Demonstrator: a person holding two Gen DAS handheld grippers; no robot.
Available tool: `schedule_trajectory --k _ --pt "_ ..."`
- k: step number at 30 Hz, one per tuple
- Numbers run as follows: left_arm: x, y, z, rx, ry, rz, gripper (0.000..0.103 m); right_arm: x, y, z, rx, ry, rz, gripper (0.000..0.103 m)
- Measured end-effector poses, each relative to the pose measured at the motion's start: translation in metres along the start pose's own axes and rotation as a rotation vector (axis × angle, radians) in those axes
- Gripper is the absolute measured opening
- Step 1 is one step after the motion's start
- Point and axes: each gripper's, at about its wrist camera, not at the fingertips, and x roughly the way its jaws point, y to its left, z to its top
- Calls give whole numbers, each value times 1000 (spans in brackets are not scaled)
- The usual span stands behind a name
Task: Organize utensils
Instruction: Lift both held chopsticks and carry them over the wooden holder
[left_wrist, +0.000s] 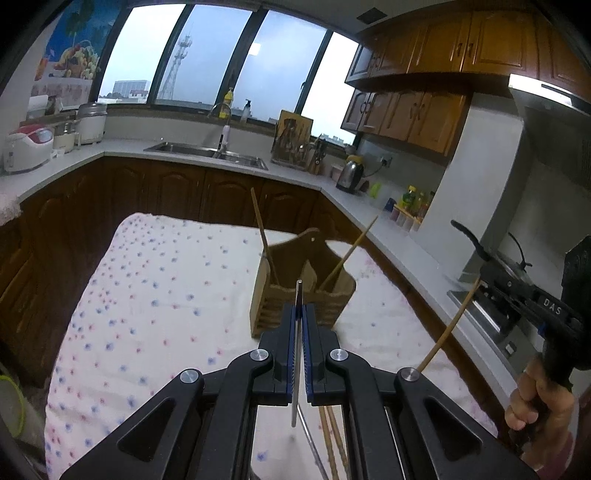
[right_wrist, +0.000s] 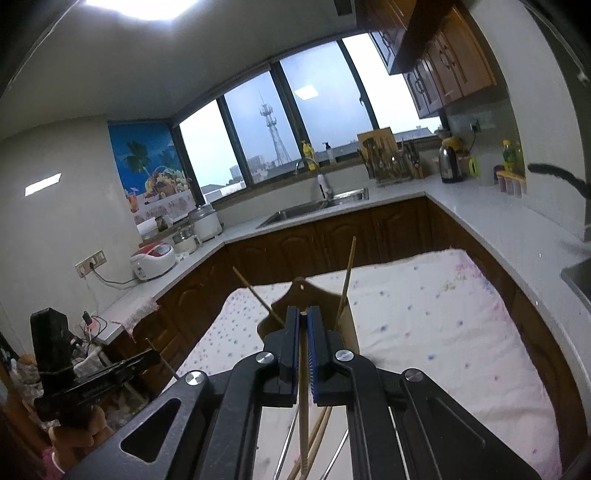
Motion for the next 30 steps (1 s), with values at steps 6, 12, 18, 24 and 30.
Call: schedule_trajectory --k 6,12,18,24,30 --pt "5 1 19 11 -40 2 1 11 -3 22 -11 -41 -7 4" --pt "15 4 40 18 -78 7 1 28 -6 50 -11 -73 -1 4" --pt "32 5 67 38 -123 8 1 52 -9 82 -10 -107 8 4" --pt "58 11 90 43 -157 14 1 81 -14 104 -8 -127 -3 4" --pt "95 17 105 51 -180 18 1 105 -24 110 -7 -139 -22 4"
